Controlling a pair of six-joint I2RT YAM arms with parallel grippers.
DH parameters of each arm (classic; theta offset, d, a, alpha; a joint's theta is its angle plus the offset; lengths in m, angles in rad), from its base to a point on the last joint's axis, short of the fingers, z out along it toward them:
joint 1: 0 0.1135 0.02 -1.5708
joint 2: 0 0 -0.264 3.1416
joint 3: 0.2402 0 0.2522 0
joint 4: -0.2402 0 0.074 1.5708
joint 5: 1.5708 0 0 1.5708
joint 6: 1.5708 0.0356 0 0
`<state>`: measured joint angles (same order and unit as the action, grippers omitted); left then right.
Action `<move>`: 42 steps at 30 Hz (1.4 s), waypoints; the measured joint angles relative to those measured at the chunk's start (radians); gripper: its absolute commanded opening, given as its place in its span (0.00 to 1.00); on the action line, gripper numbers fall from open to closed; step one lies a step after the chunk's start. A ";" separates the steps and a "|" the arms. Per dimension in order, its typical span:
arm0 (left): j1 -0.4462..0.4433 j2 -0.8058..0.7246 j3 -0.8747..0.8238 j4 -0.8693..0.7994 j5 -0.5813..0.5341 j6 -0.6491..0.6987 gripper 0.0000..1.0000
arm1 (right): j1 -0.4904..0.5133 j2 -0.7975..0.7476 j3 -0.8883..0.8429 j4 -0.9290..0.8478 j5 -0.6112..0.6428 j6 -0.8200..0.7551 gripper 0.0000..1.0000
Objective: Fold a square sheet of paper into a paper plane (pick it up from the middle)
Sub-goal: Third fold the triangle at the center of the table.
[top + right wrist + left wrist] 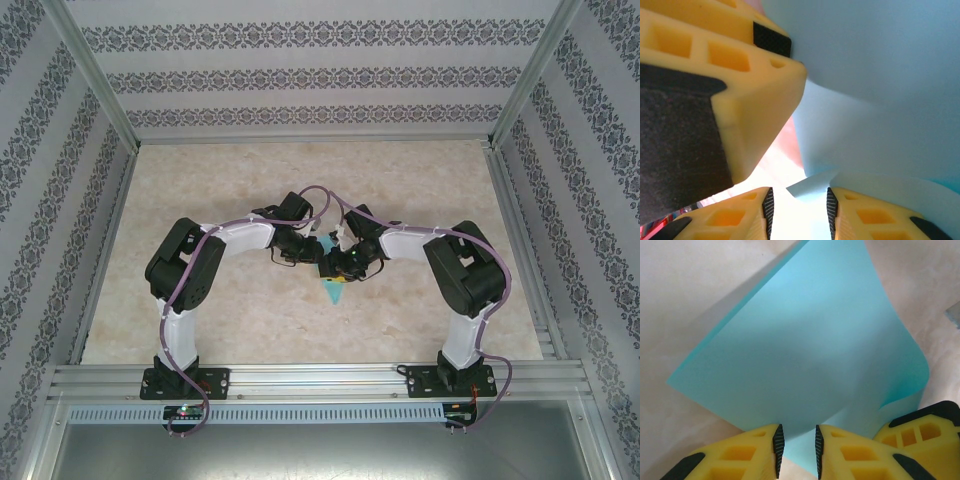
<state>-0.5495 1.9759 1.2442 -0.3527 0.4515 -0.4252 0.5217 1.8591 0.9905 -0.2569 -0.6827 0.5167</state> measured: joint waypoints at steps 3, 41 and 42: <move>0.000 0.000 0.000 0.000 0.002 0.000 0.29 | -0.001 -0.015 -0.014 0.008 0.019 0.002 0.36; 0.002 -0.002 0.000 0.000 0.053 0.002 0.32 | -0.009 -0.016 -0.068 0.091 0.001 0.026 0.14; 0.002 -0.003 0.000 -0.001 0.054 0.002 0.32 | -0.009 -0.015 -0.071 0.093 0.001 0.026 0.14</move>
<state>-0.5476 1.9732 1.2442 -0.3538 0.5056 -0.4229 0.5125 1.8439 0.9199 -0.1642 -0.6819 0.5426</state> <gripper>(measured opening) 0.321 0.147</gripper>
